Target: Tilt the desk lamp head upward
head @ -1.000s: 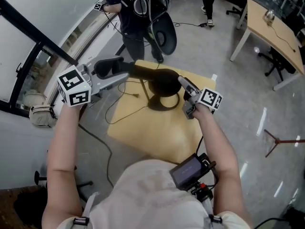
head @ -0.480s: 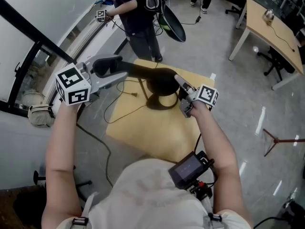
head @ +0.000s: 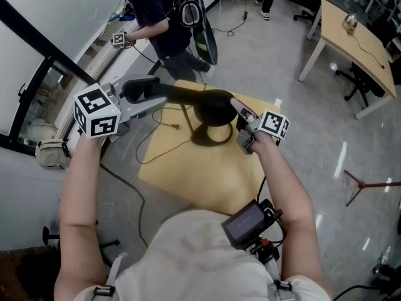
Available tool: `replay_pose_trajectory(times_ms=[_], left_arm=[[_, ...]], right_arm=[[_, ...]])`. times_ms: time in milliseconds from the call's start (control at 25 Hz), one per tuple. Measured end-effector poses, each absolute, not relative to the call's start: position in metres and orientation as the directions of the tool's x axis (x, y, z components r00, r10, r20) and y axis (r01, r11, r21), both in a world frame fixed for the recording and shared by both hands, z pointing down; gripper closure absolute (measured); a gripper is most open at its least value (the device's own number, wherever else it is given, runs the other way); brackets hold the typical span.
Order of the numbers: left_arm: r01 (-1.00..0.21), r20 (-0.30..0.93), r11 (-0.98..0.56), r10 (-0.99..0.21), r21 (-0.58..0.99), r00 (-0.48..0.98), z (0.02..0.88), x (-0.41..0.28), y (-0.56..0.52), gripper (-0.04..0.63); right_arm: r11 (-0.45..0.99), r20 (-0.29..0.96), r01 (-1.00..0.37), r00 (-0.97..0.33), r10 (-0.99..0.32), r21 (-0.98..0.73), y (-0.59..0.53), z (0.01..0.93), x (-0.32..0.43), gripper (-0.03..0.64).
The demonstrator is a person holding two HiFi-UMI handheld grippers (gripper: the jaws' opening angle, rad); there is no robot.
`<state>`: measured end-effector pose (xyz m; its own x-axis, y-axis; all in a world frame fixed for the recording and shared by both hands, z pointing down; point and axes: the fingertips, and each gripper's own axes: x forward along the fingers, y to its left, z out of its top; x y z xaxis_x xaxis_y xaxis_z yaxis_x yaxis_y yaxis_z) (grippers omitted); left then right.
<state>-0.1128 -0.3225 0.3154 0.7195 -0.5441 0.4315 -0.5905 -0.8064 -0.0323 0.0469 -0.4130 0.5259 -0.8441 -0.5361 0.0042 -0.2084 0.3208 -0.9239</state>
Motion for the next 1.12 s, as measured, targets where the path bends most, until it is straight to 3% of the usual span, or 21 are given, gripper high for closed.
replay_pose_trajectory(times_ms=[200, 360, 520, 720, 1120], left_arm=[[-0.594, 0.441, -0.804, -0.536, -0.007, 0.720, 0.320, -0.114, -0.320, 0.373], [-0.590, 0.443, -0.808, -0.527, 0.004, 0.725, 0.324, -0.115, -0.317, 0.374], [-0.589, 0.450, -0.808, -0.521, 0.012, 0.725, 0.327, -0.113, -0.316, 0.374], [-0.594, 0.456, -0.804, -0.518, 0.030, 0.724, 0.334, -0.115, -0.316, 0.374], [-0.585, 0.439, -0.808, -0.504, 0.063, 0.744, 0.339, -0.123, -0.317, 0.374]], right_arm=[[0.319, 0.078, -0.301, -0.826, -0.559, -0.899, -0.413, 0.517, 0.062, 0.410], [0.397, 0.009, -0.270, -0.837, -0.548, -0.877, -0.417, 0.506, 0.061, 0.408], [0.361, 0.063, -0.321, -0.817, -0.573, -0.876, -0.416, 0.504, 0.071, 0.410], [0.443, 0.011, -0.323, -0.817, -0.577, -0.836, -0.427, 0.484, 0.080, 0.417], [0.479, 0.043, -0.410, -0.793, -0.608, -0.776, -0.433, 0.457, 0.087, 0.419]])
